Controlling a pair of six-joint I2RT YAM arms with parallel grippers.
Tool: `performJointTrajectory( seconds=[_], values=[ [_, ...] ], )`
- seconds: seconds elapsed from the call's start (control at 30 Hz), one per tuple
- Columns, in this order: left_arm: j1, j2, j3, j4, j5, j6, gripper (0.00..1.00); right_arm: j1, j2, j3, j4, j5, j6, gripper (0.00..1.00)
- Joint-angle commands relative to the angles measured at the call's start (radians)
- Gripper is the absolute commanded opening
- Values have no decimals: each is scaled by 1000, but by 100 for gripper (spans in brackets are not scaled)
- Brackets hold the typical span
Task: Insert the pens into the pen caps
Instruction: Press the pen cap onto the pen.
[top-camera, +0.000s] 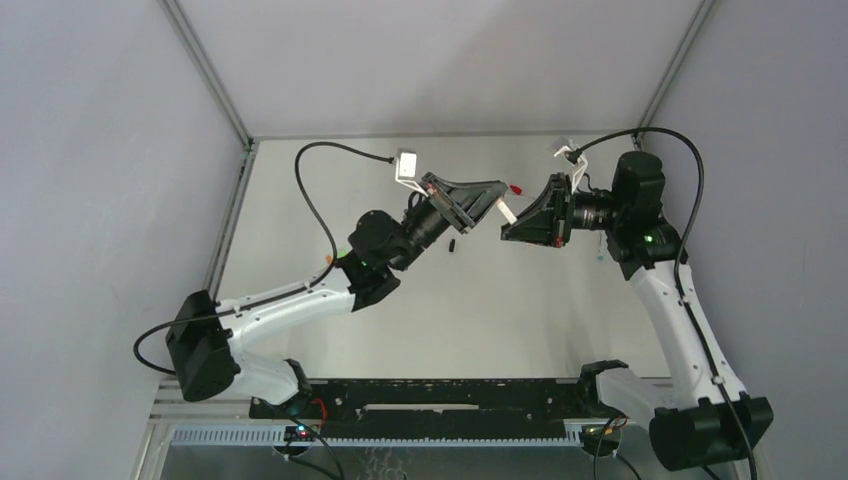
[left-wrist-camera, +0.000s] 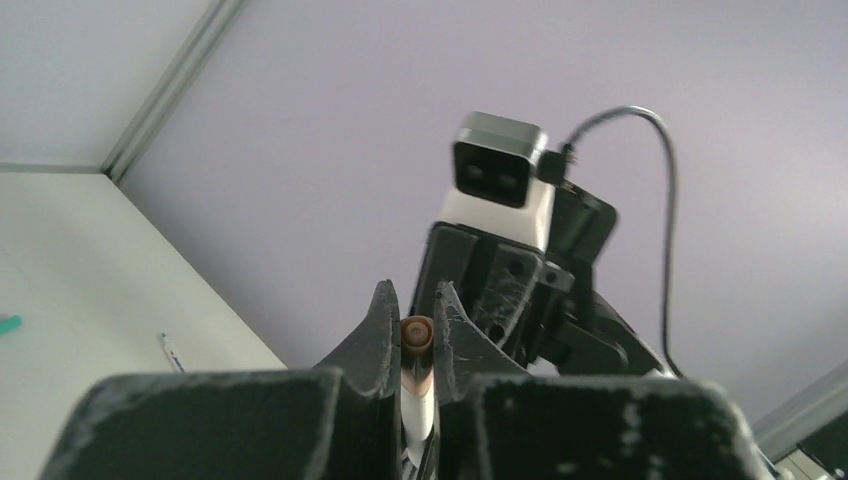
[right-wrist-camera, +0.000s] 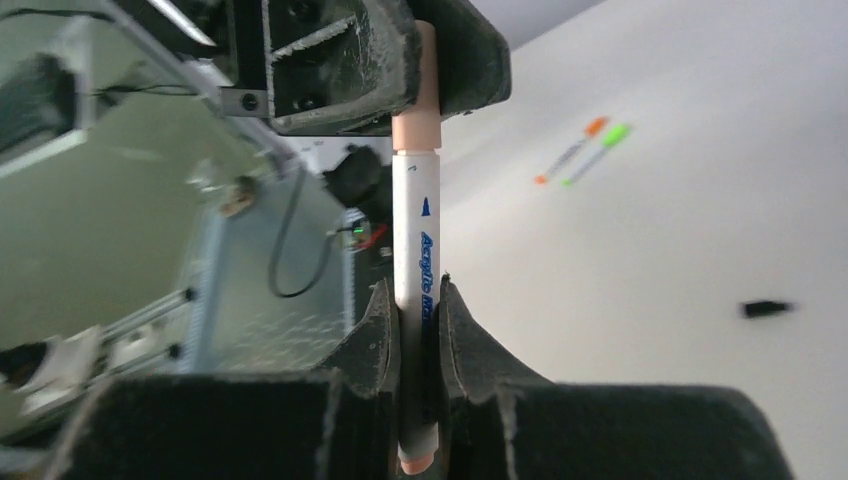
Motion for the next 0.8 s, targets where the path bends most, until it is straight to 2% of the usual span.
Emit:
performJointTrajectory(
  seconds=[0.0,0.07,0.23,0.37,0.47,0.57,0.77],
  values=[
    [-205,155,19,-566,327,-24,0,92,-32,126,-90,517,-229,0],
    [-222,192,60,-567,323,-35,0,115,-33,127,-96,558,-242,0],
    [-252,243,120,-554,453,-12,0,108,-24,130,-89,586,-239,0],
    [-259,212,52,-557,526,34,0,-13,0,108,52,370,-58,0],
    [-251,140,-32,-542,505,51,0,-66,4,67,168,261,50,0],
    [-220,56,-108,-465,459,32,0,-62,-10,50,151,235,14,0],
    [-175,-58,-166,-380,399,25,0,-84,-16,-31,232,80,37,0]
  ],
)
